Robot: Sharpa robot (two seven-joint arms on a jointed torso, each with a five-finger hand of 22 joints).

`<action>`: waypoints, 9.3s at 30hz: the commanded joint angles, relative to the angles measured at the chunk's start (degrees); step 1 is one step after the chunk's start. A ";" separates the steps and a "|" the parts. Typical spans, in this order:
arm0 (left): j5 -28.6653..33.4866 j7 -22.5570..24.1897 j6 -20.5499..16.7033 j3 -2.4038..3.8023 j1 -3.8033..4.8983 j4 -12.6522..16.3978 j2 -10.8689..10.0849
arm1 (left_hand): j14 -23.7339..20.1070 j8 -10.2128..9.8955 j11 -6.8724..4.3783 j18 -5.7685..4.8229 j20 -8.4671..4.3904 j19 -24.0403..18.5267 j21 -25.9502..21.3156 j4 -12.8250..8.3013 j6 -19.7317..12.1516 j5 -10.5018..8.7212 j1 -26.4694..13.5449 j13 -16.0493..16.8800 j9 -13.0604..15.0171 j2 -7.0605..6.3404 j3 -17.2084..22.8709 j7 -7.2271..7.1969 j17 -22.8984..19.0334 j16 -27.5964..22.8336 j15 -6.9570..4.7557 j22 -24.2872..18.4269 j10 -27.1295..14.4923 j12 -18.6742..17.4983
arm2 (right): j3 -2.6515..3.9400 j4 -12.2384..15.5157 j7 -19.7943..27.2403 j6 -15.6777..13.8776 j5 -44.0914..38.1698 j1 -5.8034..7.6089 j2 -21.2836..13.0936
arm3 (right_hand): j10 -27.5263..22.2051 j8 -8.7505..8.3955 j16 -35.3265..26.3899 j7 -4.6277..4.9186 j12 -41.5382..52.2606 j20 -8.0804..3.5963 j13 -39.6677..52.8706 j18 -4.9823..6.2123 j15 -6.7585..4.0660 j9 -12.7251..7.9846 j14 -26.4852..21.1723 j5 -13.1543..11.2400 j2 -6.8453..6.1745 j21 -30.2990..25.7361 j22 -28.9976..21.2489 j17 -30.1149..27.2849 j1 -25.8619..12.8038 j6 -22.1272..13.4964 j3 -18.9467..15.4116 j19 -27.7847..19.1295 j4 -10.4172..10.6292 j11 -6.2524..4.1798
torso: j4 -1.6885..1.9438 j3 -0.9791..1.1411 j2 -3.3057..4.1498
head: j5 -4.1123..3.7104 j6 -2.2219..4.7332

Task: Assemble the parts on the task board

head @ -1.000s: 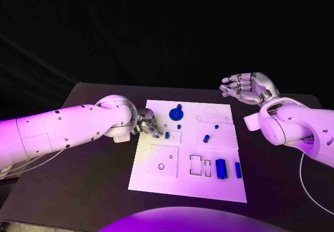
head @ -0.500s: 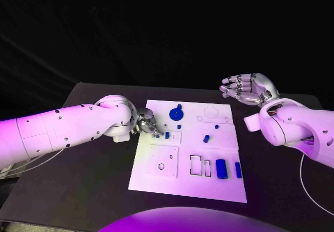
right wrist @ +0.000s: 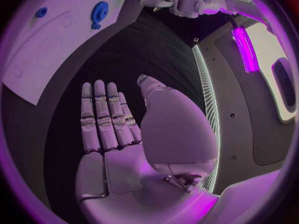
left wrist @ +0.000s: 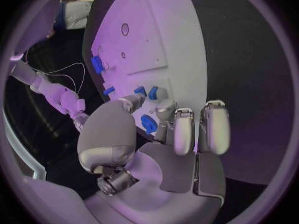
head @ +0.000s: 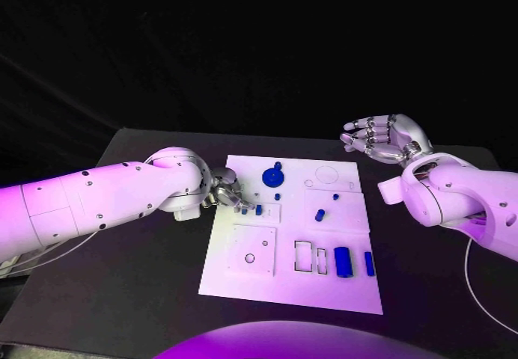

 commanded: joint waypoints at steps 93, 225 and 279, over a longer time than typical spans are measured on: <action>-30.04 30.87 -8.22 -2.17 0.61 -13.87 14.65 | -18.75 -21.44 8.22 5.61 6.32 -21.98 -20.11 -7.11 -3.47 0.47 31.60 -44.79 -22.74 -0.91 1.10 7.41 -33.80 -16.26 6.96 -25.37 -23.61 -39.06 | 0.02 -0.45 -0.37 0.32 -0.67 -0.71 0.76 | -0.92 -0.54 -0.78 1.57 0.33 0.40 -0.15 0.22 0.44 -0.27 -0.59 -0.14 0.35 -0.25 -0.67 -0.28 -0.65 -0.87 -0.78 -0.32 -0.12 0.52 | 0.02 0.04 0.05 | -2.21 1.30; -23.65 28.21 -6.70 1.38 -1.32 -7.26 4.88 | -8.61 -25.10 5.48 3.25 4.56 -13.44 -10.10 -12.27 6.12 0.11 27.80 -46.15 -21.85 -0.23 5.55 5.63 -25.06 -9.25 4.48 -12.45 -10.85 -47.06 | 0.03 -0.71 0.33 0.35 -0.71 -0.88 0.55 | -1.00 -0.44 -0.95 1.55 0.56 0.46 -0.12 0.24 0.46 -0.30 -0.57 -0.15 0.85 -0.19 -1.08 -0.39 -0.65 -0.74 -0.85 -0.38 -0.14 0.50 | 0.00 0.04 -0.05 | -0.90 1.23; -21.03 28.29 -10.67 1.03 -1.40 -7.47 4.94 | -10.78 -31.14 7.78 3.69 5.90 -15.13 -11.99 -9.14 0.42 -0.36 23.98 -44.26 -21.98 -2.65 -0.22 5.69 -29.37 -9.73 6.41 -14.49 -18.41 -48.96 | 0.02 -0.94 0.28 2.56 -0.39 -1.07 0.55 | -1.13 -0.41 -1.19 1.56 0.71 0.52 -0.13 0.22 0.53 -0.36 -0.75 -0.19 0.81 -0.22 -1.44 -0.51 -0.81 -0.73 -1.15 -0.53 -0.17 0.53 | 0.03 0.02 -0.01 | -1.09 0.97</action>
